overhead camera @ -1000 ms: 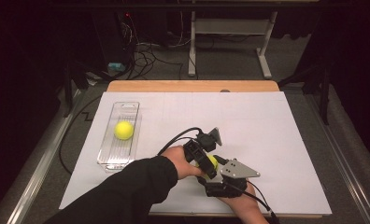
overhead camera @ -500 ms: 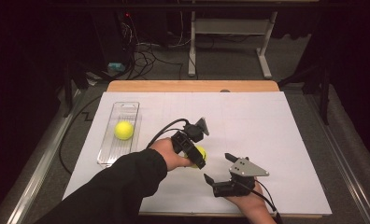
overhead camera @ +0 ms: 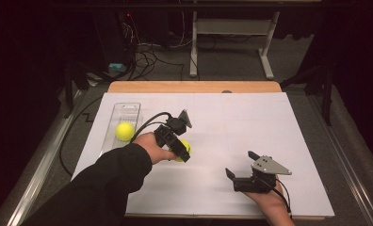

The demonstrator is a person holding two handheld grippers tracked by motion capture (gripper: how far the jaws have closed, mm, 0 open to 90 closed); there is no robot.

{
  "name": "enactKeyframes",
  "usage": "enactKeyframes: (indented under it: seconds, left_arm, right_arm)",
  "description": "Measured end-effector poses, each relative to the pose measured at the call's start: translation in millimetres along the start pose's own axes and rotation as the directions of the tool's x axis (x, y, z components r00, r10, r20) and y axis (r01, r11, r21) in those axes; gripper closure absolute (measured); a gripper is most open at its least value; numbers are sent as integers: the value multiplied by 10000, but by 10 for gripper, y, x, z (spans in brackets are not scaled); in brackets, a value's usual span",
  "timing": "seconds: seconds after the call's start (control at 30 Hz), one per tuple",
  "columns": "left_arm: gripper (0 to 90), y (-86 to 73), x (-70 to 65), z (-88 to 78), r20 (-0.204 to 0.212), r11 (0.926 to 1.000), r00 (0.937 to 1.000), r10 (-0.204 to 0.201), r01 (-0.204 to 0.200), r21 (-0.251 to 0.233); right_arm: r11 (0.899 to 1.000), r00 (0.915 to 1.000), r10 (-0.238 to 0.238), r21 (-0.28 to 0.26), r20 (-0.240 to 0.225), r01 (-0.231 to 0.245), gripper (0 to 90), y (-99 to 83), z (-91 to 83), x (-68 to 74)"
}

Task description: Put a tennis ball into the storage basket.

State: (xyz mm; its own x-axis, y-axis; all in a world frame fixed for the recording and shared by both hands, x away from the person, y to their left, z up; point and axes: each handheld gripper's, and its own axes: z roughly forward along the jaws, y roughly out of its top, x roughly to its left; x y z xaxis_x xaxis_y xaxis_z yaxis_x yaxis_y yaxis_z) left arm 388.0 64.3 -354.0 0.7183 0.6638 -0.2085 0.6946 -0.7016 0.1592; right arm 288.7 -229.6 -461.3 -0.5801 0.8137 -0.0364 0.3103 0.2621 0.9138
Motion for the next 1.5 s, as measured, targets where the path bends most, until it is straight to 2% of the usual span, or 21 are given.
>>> enactKeyframes:
  seconds: [0.17, 0.3, 0.5, 0.67, 0.9, 1.0, 1.1, 1.23, 1.5]
  left_arm:
    - [265, -98, 112, -77, -195, 9998, 9997, -169, 171, 71]
    - [266, -205, 242, -173, -300, 9990, 9986, -433, 435, 67]
    - [265, -406, 477, -366, -632, 9953, 9932, -973, 972, -55]
    - [266, -632, 668, -516, -920, 9894, 9852, -1450, 1434, -232]
    - [265, -1008, 968, -658, -1241, 9716, 9638, -2360, 2316, -490]
    - [265, -1127, 1090, -640, -1265, 9629, 9547, -2693, 2649, -507]
    - [265, -1181, 1168, -567, -1310, 9582, 9492, -2860, 2830, -415]
    - [264, -1176, 1206, -436, -1277, 9577, 9492, -2875, 2870, -228]
    - [263, -1127, 1266, -225, -1413, 9513, 9424, -3032, 3081, 134]
  right_arm:
    - [10000, 9992, 84, -1, 386, -84, 0, -43, -87, -137]
    - [9994, 9974, 330, 26, 637, -332, 0, -82, -166, -239]
    - [9992, 9952, 397, -9, 895, -397, 0, -131, -254, -345]
    - [9993, 9950, 377, 0, 922, -378, 0, -143, -284, -369]
    - [9994, 9954, 346, 6, 893, -348, 0, -140, -278, -351]
    - [9994, 9958, 328, 55, 859, -333, 0, -141, -268, -344]
    - [9995, 9959, 309, 72, 851, -316, 0, -142, -264, -342]
    - [9994, 9960, 317, 80, 841, -325, 1, -145, -264, -340]
    - [9993, 9959, 357, 92, 827, -366, 4, -155, -259, -336]
